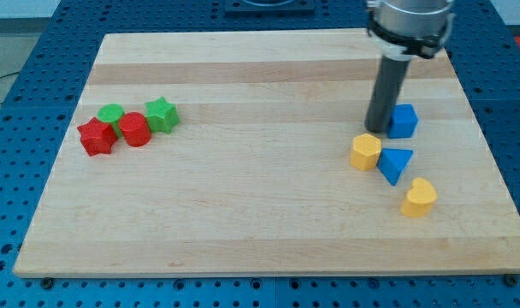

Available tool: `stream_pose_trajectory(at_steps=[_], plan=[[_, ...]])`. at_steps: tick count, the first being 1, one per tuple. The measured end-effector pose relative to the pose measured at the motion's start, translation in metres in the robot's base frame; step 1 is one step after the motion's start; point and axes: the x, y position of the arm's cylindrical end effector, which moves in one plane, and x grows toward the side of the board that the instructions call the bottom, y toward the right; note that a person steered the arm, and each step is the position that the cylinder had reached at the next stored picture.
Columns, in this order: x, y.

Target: Place the blue cube above to the yellow hexagon

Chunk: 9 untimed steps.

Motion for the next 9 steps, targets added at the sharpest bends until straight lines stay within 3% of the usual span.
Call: stream_pose_trajectory(at_steps=[3, 4, 5, 6, 7, 9], plan=[[-0.059, 0.073], [-0.033, 0.130], [-0.024, 0.124], [-0.037, 0.063], [-0.033, 0.049], [-0.010, 0.139]])
